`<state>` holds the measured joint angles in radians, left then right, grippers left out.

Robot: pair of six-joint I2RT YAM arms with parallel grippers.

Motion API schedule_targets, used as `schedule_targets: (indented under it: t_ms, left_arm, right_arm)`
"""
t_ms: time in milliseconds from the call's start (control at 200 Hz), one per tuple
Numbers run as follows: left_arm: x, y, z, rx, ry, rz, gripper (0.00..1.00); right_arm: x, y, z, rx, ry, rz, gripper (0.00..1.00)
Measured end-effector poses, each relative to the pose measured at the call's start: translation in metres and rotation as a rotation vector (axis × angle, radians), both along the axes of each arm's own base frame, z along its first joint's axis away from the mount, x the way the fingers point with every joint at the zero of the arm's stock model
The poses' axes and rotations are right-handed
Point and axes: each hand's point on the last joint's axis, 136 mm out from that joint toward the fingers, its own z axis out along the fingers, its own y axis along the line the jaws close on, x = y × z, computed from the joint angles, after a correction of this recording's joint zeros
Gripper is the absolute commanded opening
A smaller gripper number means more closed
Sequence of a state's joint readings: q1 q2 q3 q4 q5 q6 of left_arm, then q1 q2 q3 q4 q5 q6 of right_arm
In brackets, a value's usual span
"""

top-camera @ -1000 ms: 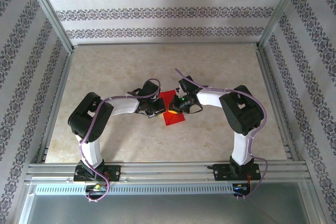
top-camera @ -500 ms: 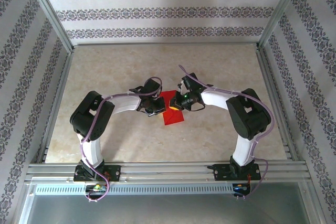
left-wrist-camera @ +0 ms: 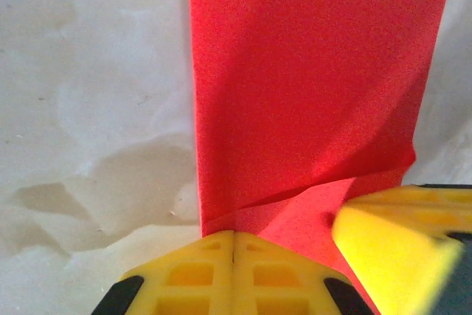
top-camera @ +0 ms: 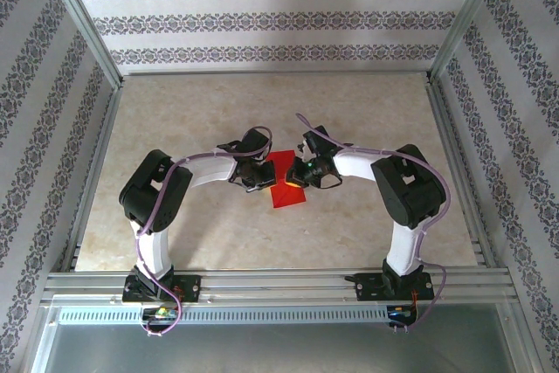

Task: Fold a paper plane with a square sheet of paper (pick it up from the middle)
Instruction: Fold the triangle a second time at the center of the table.

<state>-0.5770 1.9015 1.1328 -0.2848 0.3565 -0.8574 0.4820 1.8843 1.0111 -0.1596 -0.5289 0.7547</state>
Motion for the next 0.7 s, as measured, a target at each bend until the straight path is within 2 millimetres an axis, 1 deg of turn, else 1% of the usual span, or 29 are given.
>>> schedule_targets:
  t_ms: [305,365,475,555,615,700]
  left_arm:
    - [0.002,-0.001,-0.001,0.038,0.013,-0.017,0.05]
    - [0.002,-0.001,-0.001,0.041,0.014,-0.021,0.06]
    - [0.003,0.0,-0.001,0.049,0.011,-0.033,0.06]
    - [0.003,0.0,-0.001,0.058,0.009,-0.042,0.05]
    - [0.003,0.001,-0.001,0.067,0.007,-0.053,0.06]
    - [0.003,0.001,0.0,0.077,0.004,-0.073,0.06]
  right_arm:
    - [0.004,-0.008,-0.001,0.047,-0.022,-0.016,0.07]
    - [0.005,-0.015,0.0,0.049,-0.027,-0.034,0.07]
    - [0.012,-0.034,0.002,0.027,-0.039,-0.088,0.07]
    - [0.018,-0.043,0.008,0.009,-0.068,-0.114,0.07]
    - [0.019,-0.042,0.014,0.005,-0.094,-0.11,0.07]
    - [0.013,-0.03,0.019,0.006,-0.118,-0.07,0.07]
